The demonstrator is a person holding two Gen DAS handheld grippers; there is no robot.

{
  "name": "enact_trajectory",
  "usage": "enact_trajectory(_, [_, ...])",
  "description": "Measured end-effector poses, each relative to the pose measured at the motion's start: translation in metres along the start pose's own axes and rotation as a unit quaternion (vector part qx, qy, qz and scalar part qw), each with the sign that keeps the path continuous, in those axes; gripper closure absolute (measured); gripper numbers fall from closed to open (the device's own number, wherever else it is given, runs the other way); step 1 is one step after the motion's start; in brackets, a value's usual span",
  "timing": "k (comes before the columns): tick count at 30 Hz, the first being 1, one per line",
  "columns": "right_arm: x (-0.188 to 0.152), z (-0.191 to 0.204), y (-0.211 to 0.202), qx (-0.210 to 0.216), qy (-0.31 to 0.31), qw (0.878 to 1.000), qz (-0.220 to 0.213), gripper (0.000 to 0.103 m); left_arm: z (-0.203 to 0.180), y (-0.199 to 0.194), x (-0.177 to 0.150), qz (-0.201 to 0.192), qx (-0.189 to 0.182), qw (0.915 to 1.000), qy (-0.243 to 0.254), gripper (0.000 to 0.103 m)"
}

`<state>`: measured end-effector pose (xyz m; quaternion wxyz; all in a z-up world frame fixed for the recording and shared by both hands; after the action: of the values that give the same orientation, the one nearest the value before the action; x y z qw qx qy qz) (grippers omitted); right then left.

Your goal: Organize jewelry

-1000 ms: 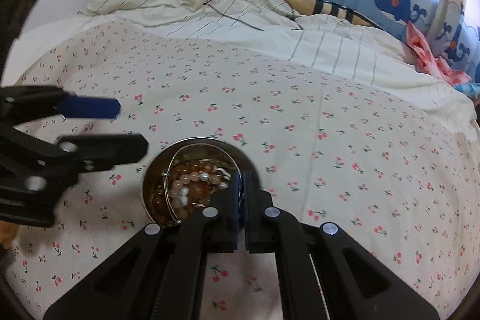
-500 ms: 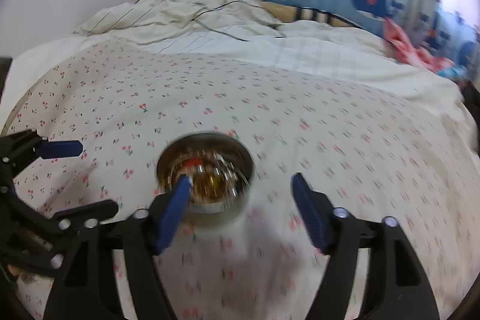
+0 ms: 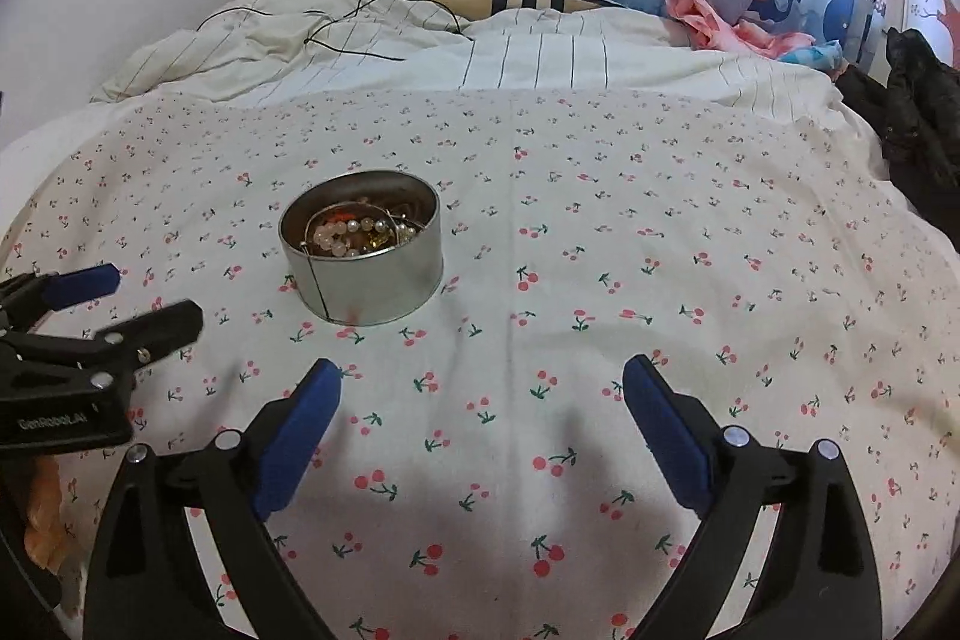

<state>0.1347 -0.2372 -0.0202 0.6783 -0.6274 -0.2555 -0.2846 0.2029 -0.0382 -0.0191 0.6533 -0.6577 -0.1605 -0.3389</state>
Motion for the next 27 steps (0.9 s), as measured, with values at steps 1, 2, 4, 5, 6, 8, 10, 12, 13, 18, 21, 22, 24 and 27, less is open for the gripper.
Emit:
enact_trajectory(1, [-0.0012, -0.0002, 0.0001, 0.000, 0.000, 1.000, 0.001, 0.012, -0.0003, 0.0001, -0.0004, 0.001, -0.001, 1.0000, 0.000, 0.008])
enact_trajectory(2, [-0.0017, 0.0002, 0.0005, 0.000, 0.000, 1.000, 0.003, 0.012, -0.0007, 0.0001, -0.0008, 0.002, -0.001, 1.0000, 0.000, 0.008])
enact_trajectory(4, [-0.0023, 0.0010, 0.0003, 0.000, -0.002, 1.000, 0.004, 0.012, -0.0021, 0.0012, -0.0013, 0.005, -0.003, 1.0000, 0.003, 0.008])
enact_trajectory(5, [-0.0024, 0.0013, 0.0006, 0.000, -0.002, 1.000, 0.004, 0.011, -0.0031, 0.0014, -0.0017, 0.007, -0.002, 1.0000, 0.004, 0.008])
enact_trajectory(6, [-0.0023, 0.0014, 0.0007, 0.001, -0.001, 1.000, 0.004, 0.011, -0.0038, 0.0015, -0.0020, 0.007, -0.002, 1.0000, 0.005, 0.008])
enact_trajectory(8, [-0.0022, 0.0014, 0.0006, 0.002, 0.000, 1.000, 0.003, 0.011, -0.0047, 0.0014, -0.0023, 0.008, -0.001, 1.0000, 0.005, 0.008])
enact_trajectory(10, [-0.0023, 0.0011, 0.0005, 0.003, 0.002, 1.000, 0.003, 0.011, -0.0051, 0.0014, -0.0025, 0.008, -0.001, 1.0000, 0.005, 0.008])
enact_trajectory(12, [-0.0019, 0.0007, 0.0006, 0.003, 0.002, 1.000, 0.002, 0.011, -0.0056, 0.0021, -0.0031, 0.011, 0.000, 0.9999, 0.005, 0.008])
enact_trajectory(13, [-0.0018, 0.0005, 0.0006, 0.003, 0.001, 1.000, 0.003, 0.011, -0.0057, 0.0024, -0.0034, 0.012, 0.000, 0.9999, 0.005, 0.008])
enact_trajectory(18, [-0.0014, 0.0003, 0.0000, 0.001, 0.001, 1.000, 0.001, 0.010, -0.0057, 0.0022, -0.0038, 0.013, 0.000, 0.9999, 0.006, 0.008])
enact_trajectory(21, [-0.0012, -0.0001, -0.0004, 0.001, 0.002, 1.000, 0.001, 0.010, -0.0057, 0.0018, -0.0033, 0.011, 0.002, 0.9999, 0.008, 0.008])
enact_trajectory(22, [-0.0012, -0.0001, -0.0003, 0.001, 0.002, 1.000, 0.002, 0.010, -0.0057, 0.0017, -0.0034, 0.011, 0.002, 0.9999, 0.008, 0.008])
enact_trajectory(24, [-0.0012, -0.0003, -0.0003, 0.001, 0.001, 1.000, 0.002, 0.010, -0.0057, 0.0017, -0.0032, 0.012, 0.002, 0.9999, 0.008, 0.008])
enact_trajectory(27, [-0.0013, -0.0003, -0.0003, 0.001, 0.001, 1.000, 0.002, 0.010, -0.0057, 0.0015, -0.0032, 0.012, 0.001, 0.9999, 0.008, 0.008])
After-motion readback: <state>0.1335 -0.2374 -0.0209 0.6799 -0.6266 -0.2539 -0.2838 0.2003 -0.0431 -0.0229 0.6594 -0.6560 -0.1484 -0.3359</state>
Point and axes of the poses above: each gripper's, at about its wrist camera, not at the fingertips, and y roughly the way its jaws point, z to its left, x to its top, the point moved 4 cm from there along y, roughly the way its jaws point, and after that the axes turned 7 degrees about x, right-handed, at the moved point
